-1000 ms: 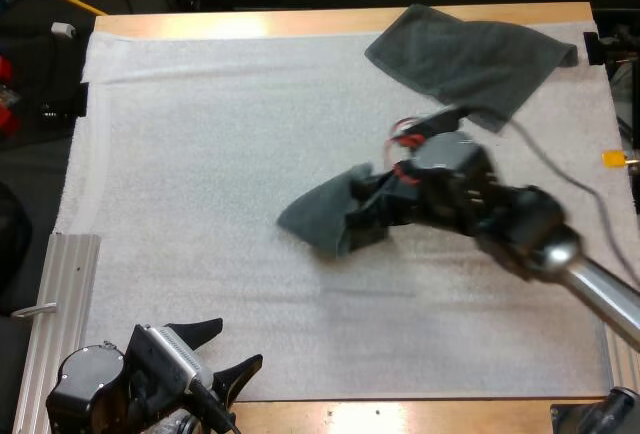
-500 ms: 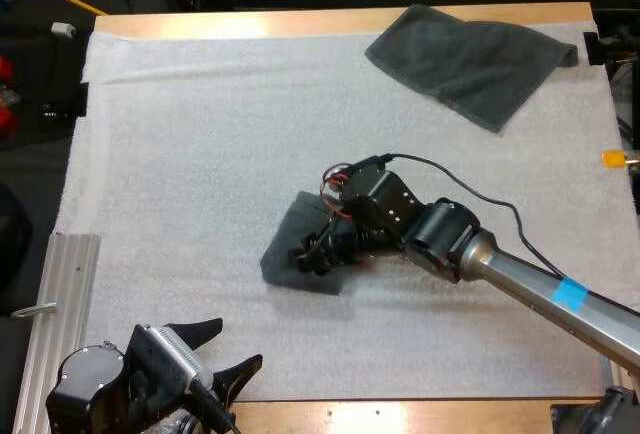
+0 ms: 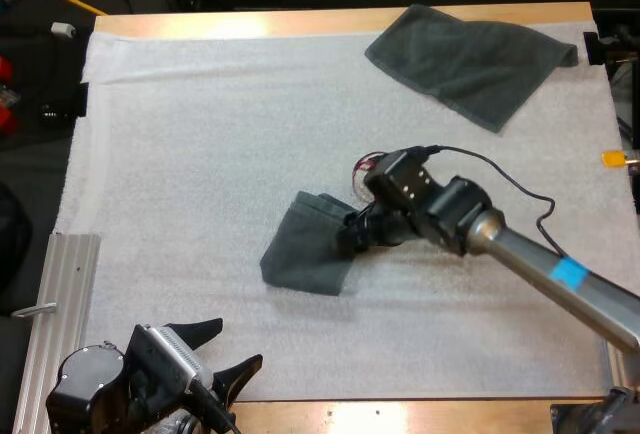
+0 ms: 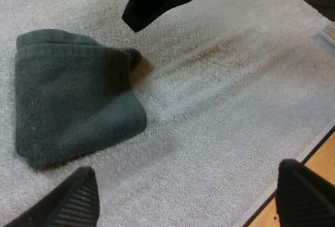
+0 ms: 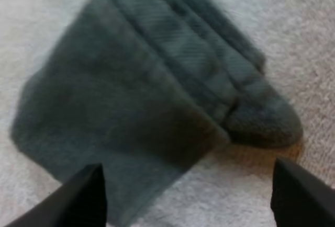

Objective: Pick towel from pile, fold and stack

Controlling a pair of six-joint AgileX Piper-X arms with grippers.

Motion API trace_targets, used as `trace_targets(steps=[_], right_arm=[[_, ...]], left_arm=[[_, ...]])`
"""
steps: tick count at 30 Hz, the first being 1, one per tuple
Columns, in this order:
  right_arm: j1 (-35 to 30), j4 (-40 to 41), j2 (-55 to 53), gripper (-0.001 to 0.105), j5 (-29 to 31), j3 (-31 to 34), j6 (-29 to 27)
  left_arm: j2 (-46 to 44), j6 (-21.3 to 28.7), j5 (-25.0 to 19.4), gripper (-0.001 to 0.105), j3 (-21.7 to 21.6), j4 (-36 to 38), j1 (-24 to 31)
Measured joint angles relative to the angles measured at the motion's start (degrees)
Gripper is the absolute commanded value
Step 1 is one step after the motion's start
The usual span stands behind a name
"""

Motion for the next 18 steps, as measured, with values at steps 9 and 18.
trace_targets(steps=[9,18], right_arm=[[-0.4,-4.4,6.1,0.053,-6.2,0.0,0.4],[-0.4,-7.8,9.9,0.051,-4.3,0.0,0.2]], left_arm=[[0.0,0.0,0.0,0.069,0.0,0.0,0.0],[0.0,0.0,0.0,0.069,0.0,0.0,0.0]])
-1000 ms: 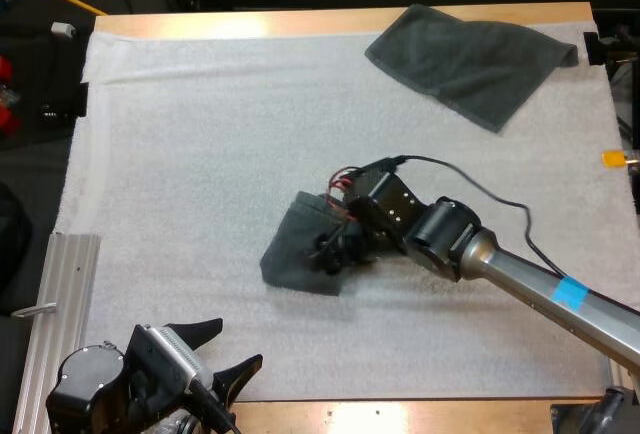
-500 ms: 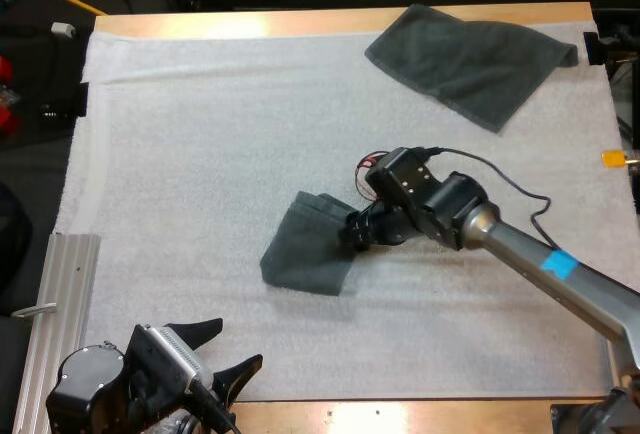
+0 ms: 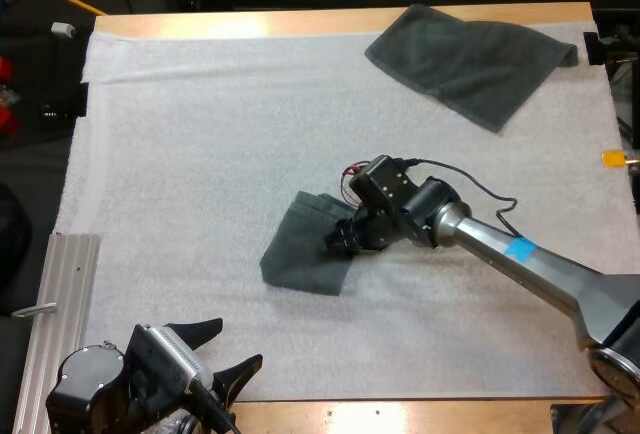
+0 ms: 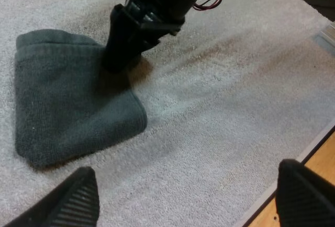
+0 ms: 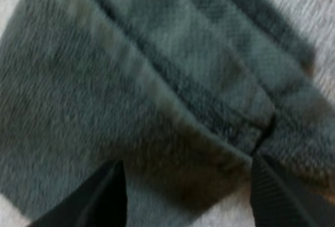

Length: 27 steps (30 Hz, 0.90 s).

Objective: Pick towel from pile, fold and stack

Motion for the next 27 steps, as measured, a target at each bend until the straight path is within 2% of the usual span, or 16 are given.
trace_targets(steps=[5,10,17,27], right_arm=[[0.0,-0.7,0.2,0.051,4.5,0.0,-2.3],[0.0,-0.7,0.6,0.051,4.8,0.0,-3.7],[0.0,-0.6,1.9,0.051,-1.2,0.0,-3.9],[0.2,0.9,0.0,0.045,-0.7,0.0,-4.0]], left_arm=[[0.0,0.0,0.0,0.069,0.0,0.0,0.0],[0.0,0.0,0.0,0.069,0.0,0.0,0.0],[0.0,0.0,0.0,0.069,0.0,0.0,0.0],[0.0,0.0,0.0,0.069,0.0,0.0,0.0]])
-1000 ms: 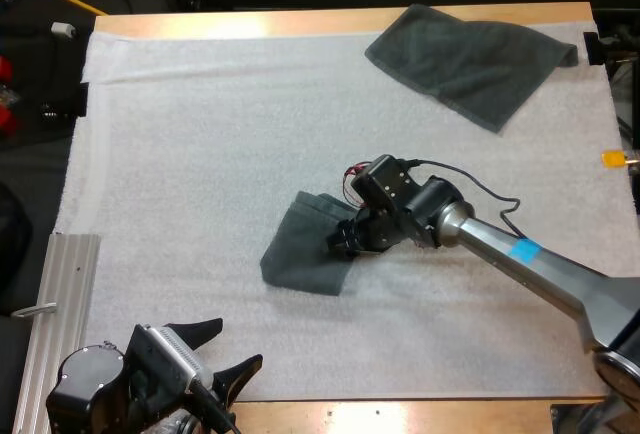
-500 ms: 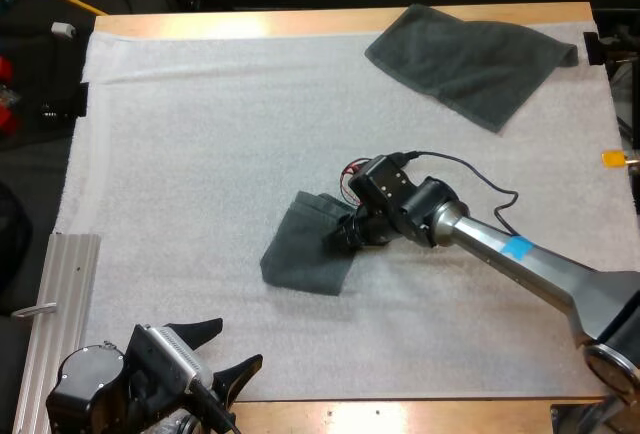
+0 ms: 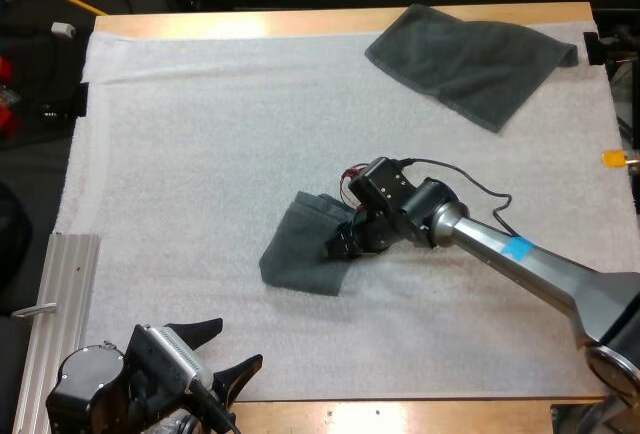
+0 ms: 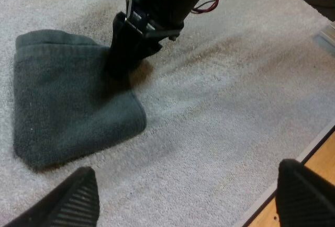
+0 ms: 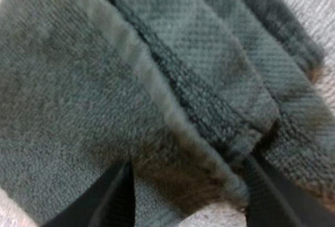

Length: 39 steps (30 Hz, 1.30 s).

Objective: Pick towel from pile, fold and stack

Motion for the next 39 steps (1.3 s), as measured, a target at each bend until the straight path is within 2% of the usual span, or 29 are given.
trace_targets(steps=[10,15,19,29,34,37,39], right_arm=[[0.0,0.2,-2.6,0.045,0.9,0.0,-0.2],[0.0,0.5,-0.8,0.046,4.5,0.0,-0.2],[0.0,0.3,-0.3,0.046,5.3,0.0,-0.3],[0.0,0.3,0.9,0.045,1.6,0.0,-0.3],[0.0,0.5,1.4,0.02,0.2,0.0,-0.3],[0.0,0.4,1.0,0.011,0.2,0.0,-0.3],[0.0,0.2,0.2,0.01,0.6,0.0,-0.3]], left_arm=[[0.0,0.0,0.0,0.069,0.0,0.0,0.0],[0.0,0.0,0.0,0.069,0.0,0.0,0.0],[0.0,0.0,0.0,0.069,0.0,0.0,0.0],[0.0,0.0,0.0,0.069,0.0,0.0,0.0],[0.0,0.0,0.0,0.069,0.0,0.0,0.0],[0.0,0.0,0.0,0.069,0.0,0.0,0.0],[0.0,0.0,0.0,0.069,0.0,0.0,0.0]])
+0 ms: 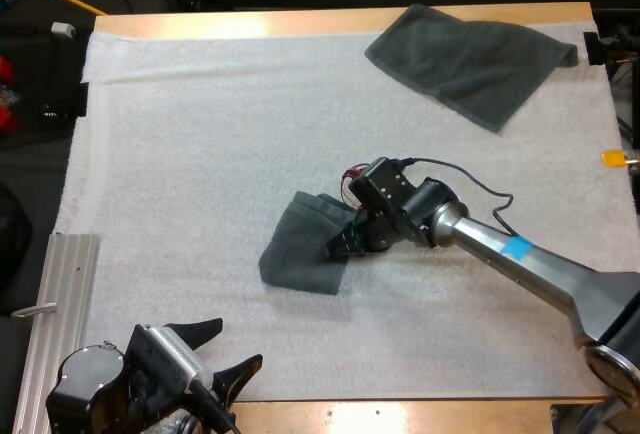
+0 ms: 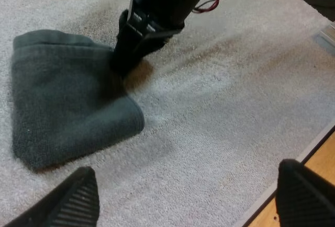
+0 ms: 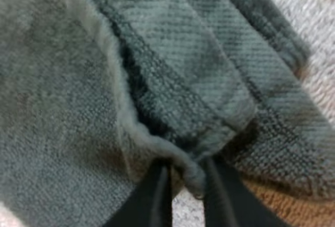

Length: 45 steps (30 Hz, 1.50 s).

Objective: Pick towel from pile, fold and stack

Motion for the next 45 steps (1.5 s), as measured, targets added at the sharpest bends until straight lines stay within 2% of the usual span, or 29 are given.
trace_targets(steps=[3,7,18,23,28,34,40,45], right_arm=[[0.0,-0.7,-1.6,0.01,0.1,0.0,-0.6],[0.0,-0.7,-4.2,0.0,0.1,0.0,-1.3],[0.0,-0.4,-14.5,0.0,1.5,-1.0,-3.8],[0.0,-0.4,-19.8,0.0,7.1,-6.6,-5.0],[0.0,-0.1,-23.0,0.0,10.8,-16.2,-7.5],[0.0,3.2,-23.6,0.0,18.1,-27.5,-12.3],[0.0,10.9,-23.2,0.0,19.5,-28.7,-12.9],[1.6,15.1,-18.7,0.0,17.5,-25.0,-12.2]], left_arm=[[0.0,0.0,0.0,0.069,0.0,0.0,0.0],[0.0,0.0,0.0,0.069,0.0,0.0,0.0],[0.0,0.0,0.0,0.069,0.0,0.0,0.0],[0.0,0.0,0.0,0.069,0.0,0.0,0.0],[0.0,0.0,0.0,0.069,0.0,0.0,0.0],[0.0,0.0,0.0,0.069,0.0,0.0,0.0],[0.0,0.0,0.0,0.069,0.0,0.0,0.0],[0.0,0.1,0.0,0.069,0.0,0.0,0.0]])
